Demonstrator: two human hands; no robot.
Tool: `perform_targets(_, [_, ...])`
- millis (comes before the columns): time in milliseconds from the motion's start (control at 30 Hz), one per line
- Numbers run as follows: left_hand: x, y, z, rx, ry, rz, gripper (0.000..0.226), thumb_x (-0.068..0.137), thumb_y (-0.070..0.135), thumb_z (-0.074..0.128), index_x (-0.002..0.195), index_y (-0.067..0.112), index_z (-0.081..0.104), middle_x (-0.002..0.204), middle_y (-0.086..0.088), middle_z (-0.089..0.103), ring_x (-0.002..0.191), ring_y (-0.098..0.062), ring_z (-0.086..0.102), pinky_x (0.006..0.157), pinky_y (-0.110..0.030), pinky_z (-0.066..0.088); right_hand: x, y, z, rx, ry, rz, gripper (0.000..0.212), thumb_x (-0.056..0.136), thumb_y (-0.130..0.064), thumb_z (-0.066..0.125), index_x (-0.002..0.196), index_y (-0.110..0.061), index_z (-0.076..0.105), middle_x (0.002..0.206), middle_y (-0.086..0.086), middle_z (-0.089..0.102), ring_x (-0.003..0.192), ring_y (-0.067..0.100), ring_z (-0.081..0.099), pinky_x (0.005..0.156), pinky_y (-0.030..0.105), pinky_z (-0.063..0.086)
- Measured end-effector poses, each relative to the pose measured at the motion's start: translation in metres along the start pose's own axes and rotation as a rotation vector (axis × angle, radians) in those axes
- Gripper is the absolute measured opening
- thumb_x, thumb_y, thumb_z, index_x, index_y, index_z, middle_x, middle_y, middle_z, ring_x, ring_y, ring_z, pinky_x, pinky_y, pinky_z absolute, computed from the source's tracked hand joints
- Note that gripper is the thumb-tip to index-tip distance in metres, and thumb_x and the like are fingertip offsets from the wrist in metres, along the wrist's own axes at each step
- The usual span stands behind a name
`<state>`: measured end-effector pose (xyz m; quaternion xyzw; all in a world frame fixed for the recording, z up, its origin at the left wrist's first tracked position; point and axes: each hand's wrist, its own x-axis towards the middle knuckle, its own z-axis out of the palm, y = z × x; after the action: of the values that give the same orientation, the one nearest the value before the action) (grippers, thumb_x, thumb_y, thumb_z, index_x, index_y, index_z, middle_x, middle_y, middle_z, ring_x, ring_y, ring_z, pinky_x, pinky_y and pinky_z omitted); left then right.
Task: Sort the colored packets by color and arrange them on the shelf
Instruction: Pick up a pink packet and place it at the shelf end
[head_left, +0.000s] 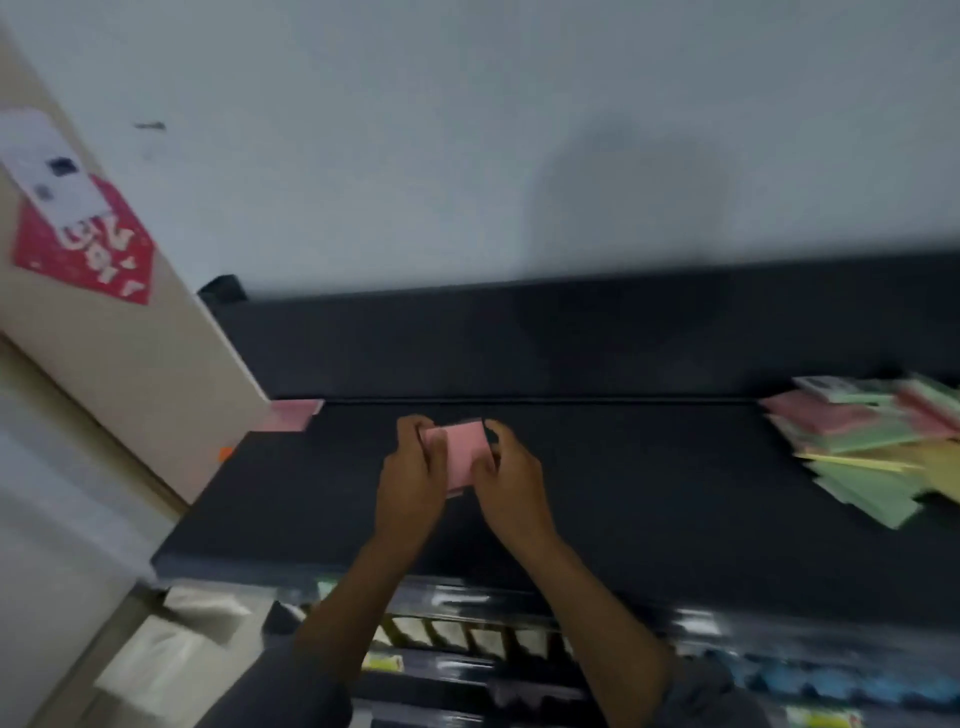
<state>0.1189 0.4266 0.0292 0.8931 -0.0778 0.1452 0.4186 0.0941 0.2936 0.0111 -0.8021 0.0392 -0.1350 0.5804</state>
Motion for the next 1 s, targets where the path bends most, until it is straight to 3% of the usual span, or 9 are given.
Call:
perform_targets(133, [0.018,-0.078,-0.068,-0.02,0.081,-0.086,0.01,0.104,0.021,0.052,0.113,0.017,0.051,0.096,0.0,0.063,0.08,-0.017,0.062,0.056,-0.007,0.04,0.013,-0.023,0.102,-0.006,-0.128,-0.042,0.045,0.093,-0.007,0.051,0.137,-0.015,0.056,0.128,0.006,0.061,0.112,0.018,0.06,0.092,0.031,0.054])
perform_targets(233, [0.032,-0.134,-0.115,-0.019,0.082,-0.11,0.013,0.103,0.028,0.053,0.113,0.018,0.054,0.095,0.001,0.063,0.081,-0.018,0.061,0.059,-0.014,0.039,0.023,-0.035,0.174,-0.061,-0.165,-0.048,0.045,0.093,-0.005,0.052,0.137,-0.015,0.056,0.129,0.006,0.061,0.112,0.019,0.059,0.09,0.023,0.049])
perform_targets(367, [0.074,-0.192,-0.166,-0.021,0.048,-0.064,0.025,0.099,0.03,0.056,0.118,0.014,0.058,0.098,-0.005,0.065,0.081,-0.019,0.06,0.063,-0.007,0.039,0.044,-0.057,0.254,-0.116,-0.157,-0.069,0.043,0.092,-0.007,0.052,0.135,-0.012,0.057,0.126,0.01,0.064,0.112,0.026,0.062,0.094,0.035,0.051])
perform_targets(533, [0.124,-0.253,-0.201,-0.051,0.064,-0.084,0.031,0.087,0.049,0.056,0.116,0.054,0.048,0.109,-0.001,0.067,0.098,-0.024,0.066,0.085,-0.046,0.056,0.064,-0.077,0.323,-0.249,-0.142,-0.119,0.035,0.093,-0.016,0.054,0.127,-0.009,0.057,0.116,0.014,0.063,0.103,0.031,0.058,0.082,0.034,0.046])
perform_targets(667, [0.144,-0.273,-0.209,-0.125,0.004,-0.166,0.043,0.095,0.017,0.062,0.136,0.019,0.047,0.121,-0.006,0.065,0.103,-0.023,0.066,0.079,-0.024,0.056,0.08,-0.07,0.355,-0.365,-0.182,-0.146,0.046,0.094,-0.023,0.059,0.138,-0.012,0.051,0.127,0.01,0.058,0.112,0.029,0.049,0.091,0.033,0.045])
perform_targets(733, [0.153,-0.286,-0.205,-0.137,-0.033,-0.199,0.042,0.095,0.005,0.056,0.134,0.013,0.044,0.122,-0.007,0.064,0.102,-0.021,0.066,0.078,-0.023,0.056,0.088,-0.065,0.362,-0.387,-0.206,-0.121,0.048,0.094,-0.018,0.058,0.141,-0.012,0.049,0.132,0.007,0.056,0.114,0.025,0.046,0.095,0.036,0.047])
perform_targets(867, [0.16,-0.303,-0.193,-0.047,-0.113,-0.178,0.031,0.099,0.007,0.053,0.13,0.011,0.051,0.119,0.0,0.06,0.099,-0.013,0.058,0.078,-0.004,0.043,0.099,-0.053,0.37,-0.401,-0.141,-0.157,0.017,0.09,-0.002,0.058,0.101,-0.013,0.064,0.1,0.003,0.066,0.086,0.015,0.06,0.075,0.036,0.057])
perform_targets(967, [0.168,-0.312,-0.184,-0.085,-0.15,-0.166,0.038,0.101,0.02,0.051,0.139,0.018,0.047,0.13,-0.009,0.062,0.115,-0.024,0.061,0.101,-0.036,0.05,0.105,-0.049,0.372,-0.448,-0.101,-0.161,0.013,0.091,-0.003,0.061,0.098,-0.012,0.066,0.099,0.002,0.06,0.088,0.017,0.057,0.074,0.028,0.054])
perform_targets(1000, [0.172,-0.315,-0.18,-0.079,-0.154,-0.168,0.04,0.102,0.022,0.051,0.142,0.018,0.046,0.132,-0.01,0.06,0.12,-0.026,0.058,0.104,-0.035,0.044,0.107,-0.047,0.373,-0.459,-0.087,-0.164,0.012,0.091,-0.004,0.061,0.097,-0.013,0.066,0.099,0.001,0.059,0.089,0.018,0.056,0.074,0.028,0.054])
